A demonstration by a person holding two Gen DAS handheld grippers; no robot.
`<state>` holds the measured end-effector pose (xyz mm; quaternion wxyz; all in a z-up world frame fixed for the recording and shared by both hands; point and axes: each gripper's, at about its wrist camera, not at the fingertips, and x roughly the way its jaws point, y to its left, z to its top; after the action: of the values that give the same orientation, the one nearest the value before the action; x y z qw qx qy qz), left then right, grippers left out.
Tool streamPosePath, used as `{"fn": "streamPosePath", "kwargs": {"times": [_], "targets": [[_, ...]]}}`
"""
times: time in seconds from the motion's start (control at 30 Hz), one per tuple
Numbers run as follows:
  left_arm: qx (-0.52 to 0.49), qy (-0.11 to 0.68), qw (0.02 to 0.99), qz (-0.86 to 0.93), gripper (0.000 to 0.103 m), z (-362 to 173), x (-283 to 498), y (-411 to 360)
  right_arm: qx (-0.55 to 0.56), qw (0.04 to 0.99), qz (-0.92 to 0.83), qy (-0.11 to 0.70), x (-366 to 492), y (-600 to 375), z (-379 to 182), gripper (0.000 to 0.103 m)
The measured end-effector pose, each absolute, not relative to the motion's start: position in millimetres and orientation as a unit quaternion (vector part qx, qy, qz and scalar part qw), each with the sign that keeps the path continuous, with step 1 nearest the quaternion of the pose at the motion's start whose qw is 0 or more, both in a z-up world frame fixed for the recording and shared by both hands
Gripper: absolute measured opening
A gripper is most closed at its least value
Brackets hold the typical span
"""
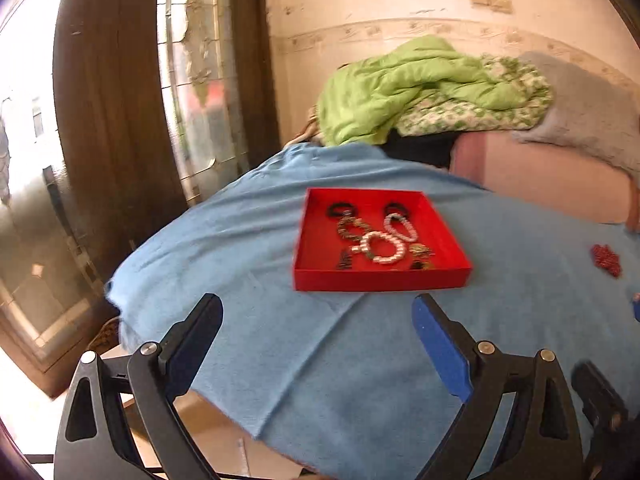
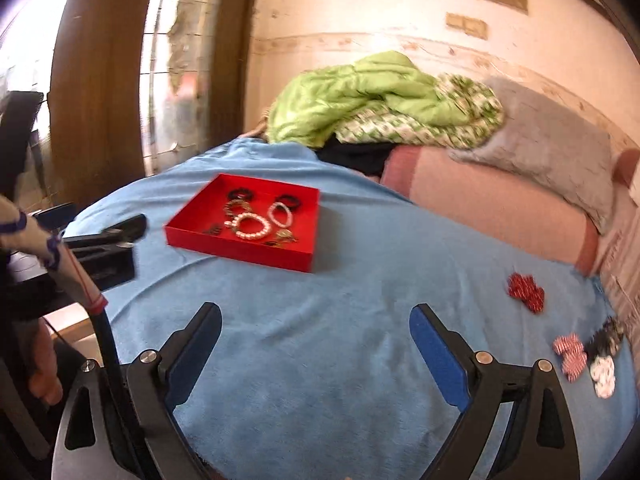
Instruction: Organize jewelry
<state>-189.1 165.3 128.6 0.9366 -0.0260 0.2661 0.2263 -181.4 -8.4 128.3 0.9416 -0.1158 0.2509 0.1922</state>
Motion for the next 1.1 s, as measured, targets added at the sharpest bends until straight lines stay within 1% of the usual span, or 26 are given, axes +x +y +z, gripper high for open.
{"fn": "streamPosePath", "kwargs": {"times": [0.17,0.3,0.6,0.87,1.1], "targets": [[-0.073,0.228,0.937,0.255,0.095,122,-191,174,-0.138,0.935,0.205,0.252,-180,-4,119,0.097],[-0.11,0.246,0.928,0.259,0.095,113,-184,184,-0.128,0.932,0.208,0.267,-174,-6,110,0.097],[-0.135,0.251,0.921,0.263,0.095,106,-179,198,-0.099,0.927,0.205,0.3,-151,-10,98,0.097],[-0.106,0.24,0.933,0.247,0.095,107,-184,182,-0.076,0.928,0.186,0.314,-141,-20,96,0.097],[-0.098,0.254,0.933,0.237,0.095,106,-179,179,-0.078,0.929,0.185,0.31,-142,-22,97,0.097]]}}
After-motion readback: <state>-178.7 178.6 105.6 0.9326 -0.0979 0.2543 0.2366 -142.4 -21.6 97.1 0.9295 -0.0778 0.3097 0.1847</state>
